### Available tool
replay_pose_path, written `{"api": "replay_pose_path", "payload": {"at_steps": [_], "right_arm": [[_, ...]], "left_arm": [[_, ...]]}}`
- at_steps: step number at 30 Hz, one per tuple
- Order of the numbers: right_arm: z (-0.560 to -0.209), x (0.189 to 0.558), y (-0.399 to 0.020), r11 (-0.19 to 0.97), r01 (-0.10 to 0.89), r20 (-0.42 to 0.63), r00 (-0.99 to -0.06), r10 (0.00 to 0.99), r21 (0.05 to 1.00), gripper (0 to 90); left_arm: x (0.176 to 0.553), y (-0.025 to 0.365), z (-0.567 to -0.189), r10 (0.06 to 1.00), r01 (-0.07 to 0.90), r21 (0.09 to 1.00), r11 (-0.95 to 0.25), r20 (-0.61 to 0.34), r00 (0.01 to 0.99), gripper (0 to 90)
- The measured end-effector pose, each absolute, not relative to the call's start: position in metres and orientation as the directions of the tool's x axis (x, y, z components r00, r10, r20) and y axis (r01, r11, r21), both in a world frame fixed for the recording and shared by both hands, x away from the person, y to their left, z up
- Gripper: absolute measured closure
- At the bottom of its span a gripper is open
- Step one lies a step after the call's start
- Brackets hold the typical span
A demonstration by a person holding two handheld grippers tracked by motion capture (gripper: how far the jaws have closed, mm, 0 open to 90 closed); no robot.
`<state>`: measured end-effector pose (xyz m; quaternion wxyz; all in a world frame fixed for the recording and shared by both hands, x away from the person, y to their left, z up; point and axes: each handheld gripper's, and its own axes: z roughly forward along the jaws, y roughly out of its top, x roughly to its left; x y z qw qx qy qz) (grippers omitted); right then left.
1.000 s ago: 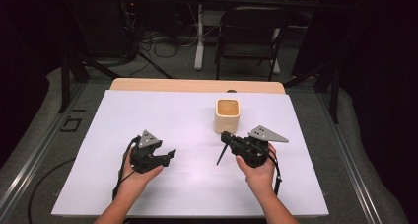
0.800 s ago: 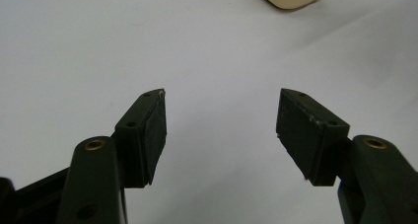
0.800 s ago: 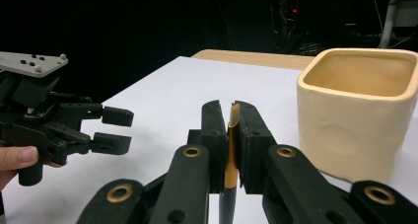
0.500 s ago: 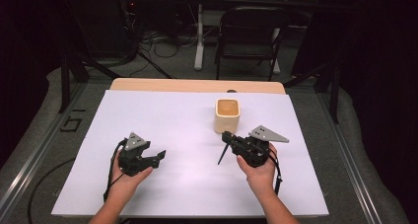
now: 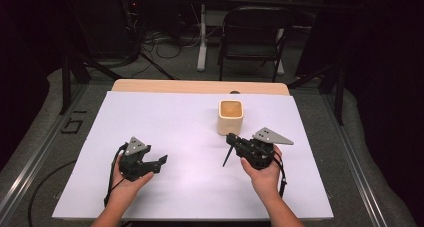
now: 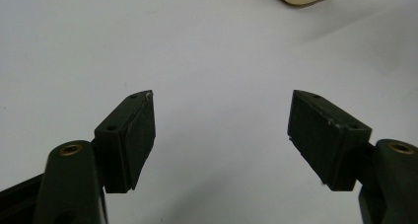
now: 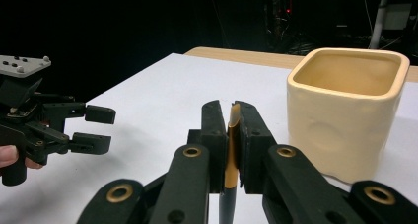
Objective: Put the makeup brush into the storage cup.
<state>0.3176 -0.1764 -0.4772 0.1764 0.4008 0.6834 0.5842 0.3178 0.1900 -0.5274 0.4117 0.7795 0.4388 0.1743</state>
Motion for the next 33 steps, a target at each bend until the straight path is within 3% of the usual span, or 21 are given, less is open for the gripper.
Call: {"api": "replay_pose_path", "payload": {"at_steps": [12, 33], "right_arm": [[-0.463, 0.325, -0.175, 0.033, 0.333, 0.192, -0.621, 0.76, 0.942, 83.8], [-0.416, 0.375, -0.174, 0.033, 0.325, 0.168, -0.571, 0.804, 0.945, 83.8]], "left_arm": [[0.319, 0.199, -0.526, 0.84, 0.543, 0.8, -0.255, -0.095, 0.534, 26.2], [0.317, 0.203, -0.525, 0.844, 0.542, 0.801, -0.254, -0.091, 0.529, 26.4]]}}
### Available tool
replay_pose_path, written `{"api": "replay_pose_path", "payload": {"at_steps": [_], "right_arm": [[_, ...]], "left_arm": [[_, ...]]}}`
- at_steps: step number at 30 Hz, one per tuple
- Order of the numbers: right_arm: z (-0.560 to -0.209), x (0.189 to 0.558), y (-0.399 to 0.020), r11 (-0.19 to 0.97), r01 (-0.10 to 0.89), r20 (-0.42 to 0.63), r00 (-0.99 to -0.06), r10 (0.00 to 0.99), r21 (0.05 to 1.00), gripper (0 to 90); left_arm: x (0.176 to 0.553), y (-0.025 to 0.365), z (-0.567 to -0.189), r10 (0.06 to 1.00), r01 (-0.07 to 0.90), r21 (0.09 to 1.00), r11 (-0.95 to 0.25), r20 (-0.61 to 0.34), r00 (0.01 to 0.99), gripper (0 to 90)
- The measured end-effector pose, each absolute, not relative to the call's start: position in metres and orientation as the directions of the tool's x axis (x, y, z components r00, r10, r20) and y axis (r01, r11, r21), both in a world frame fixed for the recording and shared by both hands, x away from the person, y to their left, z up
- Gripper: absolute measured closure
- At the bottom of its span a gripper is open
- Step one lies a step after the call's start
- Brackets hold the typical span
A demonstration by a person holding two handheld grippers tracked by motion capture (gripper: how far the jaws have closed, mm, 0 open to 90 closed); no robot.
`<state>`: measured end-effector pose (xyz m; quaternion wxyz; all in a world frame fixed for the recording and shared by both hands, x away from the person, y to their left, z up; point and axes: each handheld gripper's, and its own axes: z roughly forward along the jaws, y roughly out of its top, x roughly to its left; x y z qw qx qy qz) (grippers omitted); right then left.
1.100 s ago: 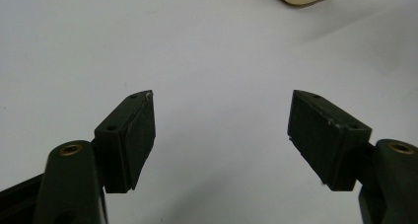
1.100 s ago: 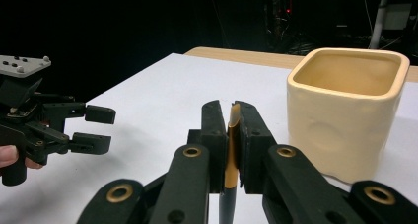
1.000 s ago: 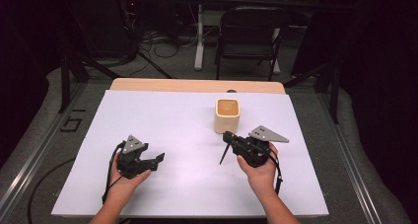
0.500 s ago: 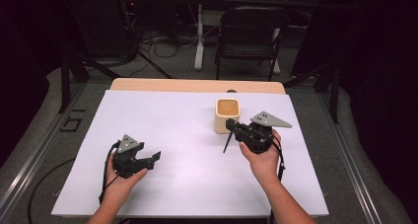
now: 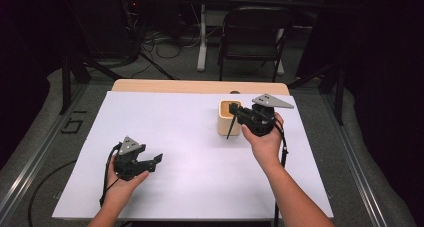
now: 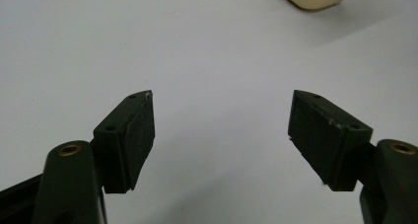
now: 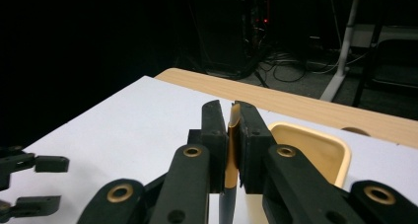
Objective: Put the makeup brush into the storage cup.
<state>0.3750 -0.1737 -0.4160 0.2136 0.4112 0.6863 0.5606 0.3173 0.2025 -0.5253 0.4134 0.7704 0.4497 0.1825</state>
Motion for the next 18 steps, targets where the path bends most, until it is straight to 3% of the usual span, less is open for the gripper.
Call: {"api": "replay_pose_path", "payload": {"at_steps": [18], "right_arm": [[-0.393, 0.409, -0.178, 0.022, 0.337, 0.163, -0.511, 0.844, 0.941, 83.8]], "left_arm": [[0.317, 0.203, -0.525, 0.843, 0.544, 0.802, -0.246, -0.1, 0.529, 26.4]]}}
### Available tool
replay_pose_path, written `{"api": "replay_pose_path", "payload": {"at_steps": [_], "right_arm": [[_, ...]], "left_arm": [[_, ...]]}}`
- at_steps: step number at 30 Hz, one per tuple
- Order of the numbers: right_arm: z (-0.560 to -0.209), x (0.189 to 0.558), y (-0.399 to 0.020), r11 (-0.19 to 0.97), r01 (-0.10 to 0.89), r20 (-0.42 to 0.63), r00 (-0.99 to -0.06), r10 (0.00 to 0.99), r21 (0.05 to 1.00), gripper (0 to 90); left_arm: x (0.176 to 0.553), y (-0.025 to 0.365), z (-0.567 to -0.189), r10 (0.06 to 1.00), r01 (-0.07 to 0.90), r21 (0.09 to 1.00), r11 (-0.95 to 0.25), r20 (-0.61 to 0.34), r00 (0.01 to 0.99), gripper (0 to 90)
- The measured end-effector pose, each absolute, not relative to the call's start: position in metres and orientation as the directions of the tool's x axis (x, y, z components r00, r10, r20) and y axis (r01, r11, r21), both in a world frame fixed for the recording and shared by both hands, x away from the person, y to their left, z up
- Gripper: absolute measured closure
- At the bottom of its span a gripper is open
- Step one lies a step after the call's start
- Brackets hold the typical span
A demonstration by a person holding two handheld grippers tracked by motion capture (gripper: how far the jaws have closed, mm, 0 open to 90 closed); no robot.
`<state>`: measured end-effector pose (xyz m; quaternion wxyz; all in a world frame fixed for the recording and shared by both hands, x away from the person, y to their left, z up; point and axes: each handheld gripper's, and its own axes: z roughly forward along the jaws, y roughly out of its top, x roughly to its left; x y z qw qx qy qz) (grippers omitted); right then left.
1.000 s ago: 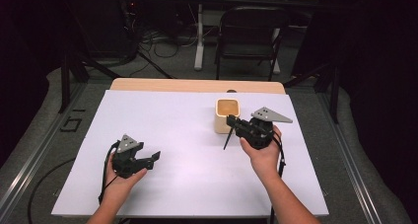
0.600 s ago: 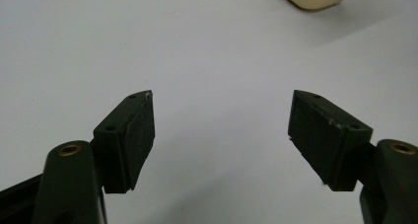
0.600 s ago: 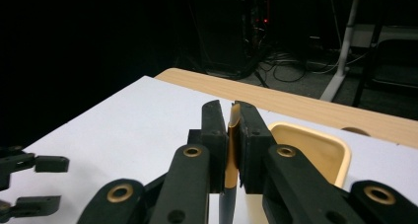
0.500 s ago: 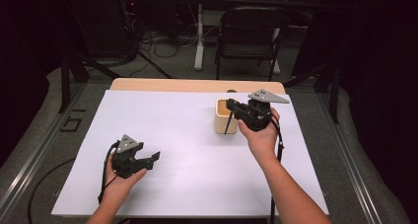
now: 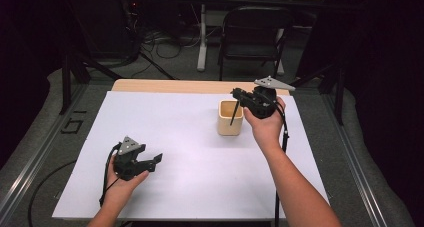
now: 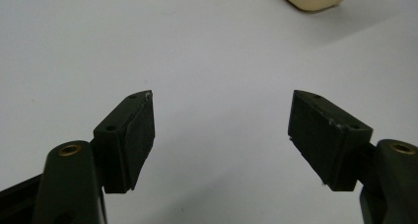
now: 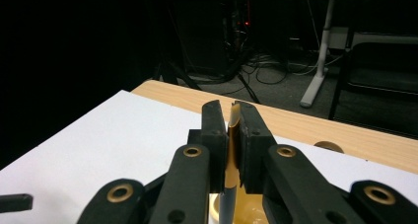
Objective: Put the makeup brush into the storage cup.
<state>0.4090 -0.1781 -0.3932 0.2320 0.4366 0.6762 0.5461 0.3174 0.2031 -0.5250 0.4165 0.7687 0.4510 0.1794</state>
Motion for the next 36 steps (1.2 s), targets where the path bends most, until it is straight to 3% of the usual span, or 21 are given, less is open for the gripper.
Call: {"api": "replay_pose_path", "payload": {"at_steps": [11, 36], "right_arm": [[-0.382, 0.425, -0.178, 0.013, 0.339, 0.161, -0.481, 0.862, 0.941, 83.8], [-0.393, 0.456, -0.182, -0.01, 0.389, 0.178, -0.396, 0.901, 0.921, 83.8]], "left_arm": [[0.318, 0.204, -0.525, 0.843, 0.546, 0.801, -0.244, -0.103, 0.528, 26.4], [0.319, 0.207, -0.525, 0.842, 0.547, 0.803, -0.238, -0.11, 0.528, 26.6]]}}
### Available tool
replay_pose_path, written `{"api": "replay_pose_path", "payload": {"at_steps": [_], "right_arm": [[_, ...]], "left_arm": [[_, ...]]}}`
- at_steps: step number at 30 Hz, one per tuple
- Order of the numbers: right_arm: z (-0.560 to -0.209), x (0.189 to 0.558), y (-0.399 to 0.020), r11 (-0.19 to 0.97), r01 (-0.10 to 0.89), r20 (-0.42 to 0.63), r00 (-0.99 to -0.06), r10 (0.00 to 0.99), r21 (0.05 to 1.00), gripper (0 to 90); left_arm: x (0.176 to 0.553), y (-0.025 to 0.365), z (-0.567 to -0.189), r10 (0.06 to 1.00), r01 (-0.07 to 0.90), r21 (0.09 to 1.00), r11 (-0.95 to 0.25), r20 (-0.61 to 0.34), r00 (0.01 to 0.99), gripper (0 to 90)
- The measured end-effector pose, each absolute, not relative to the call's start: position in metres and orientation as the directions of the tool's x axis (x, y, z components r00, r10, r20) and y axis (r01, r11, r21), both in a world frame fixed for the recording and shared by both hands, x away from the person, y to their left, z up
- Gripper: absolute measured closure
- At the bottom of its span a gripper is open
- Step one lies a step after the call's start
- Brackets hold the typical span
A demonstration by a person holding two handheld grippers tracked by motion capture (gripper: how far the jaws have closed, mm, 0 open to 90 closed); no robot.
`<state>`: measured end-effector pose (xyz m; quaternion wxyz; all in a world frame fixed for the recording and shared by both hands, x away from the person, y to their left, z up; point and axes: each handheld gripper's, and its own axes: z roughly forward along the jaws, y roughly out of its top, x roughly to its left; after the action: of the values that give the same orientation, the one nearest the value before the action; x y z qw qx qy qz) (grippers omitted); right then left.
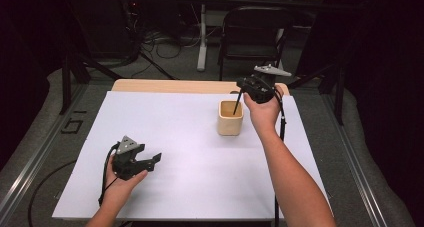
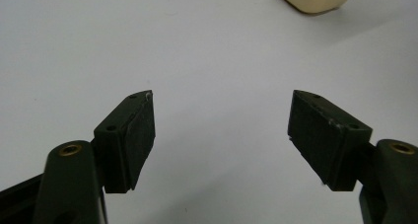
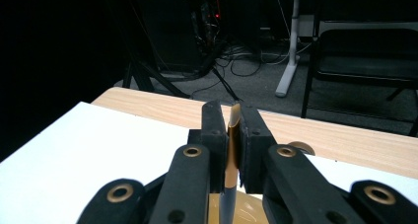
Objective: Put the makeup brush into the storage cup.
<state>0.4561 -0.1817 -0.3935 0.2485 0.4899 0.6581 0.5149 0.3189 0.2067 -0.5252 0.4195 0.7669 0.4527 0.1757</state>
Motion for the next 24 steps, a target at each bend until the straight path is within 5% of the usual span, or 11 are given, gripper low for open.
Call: {"api": "replay_pose_path", "payload": {"at_steps": [24], "right_arm": [[-0.424, 0.465, -0.172, 0.091, 0.426, 0.095, -0.396, 0.914, 0.9, 83.7]], "left_arm": [[0.319, 0.206, -0.525, 0.841, 0.544, 0.804, -0.24, -0.108, 0.53, 26.6]]}}
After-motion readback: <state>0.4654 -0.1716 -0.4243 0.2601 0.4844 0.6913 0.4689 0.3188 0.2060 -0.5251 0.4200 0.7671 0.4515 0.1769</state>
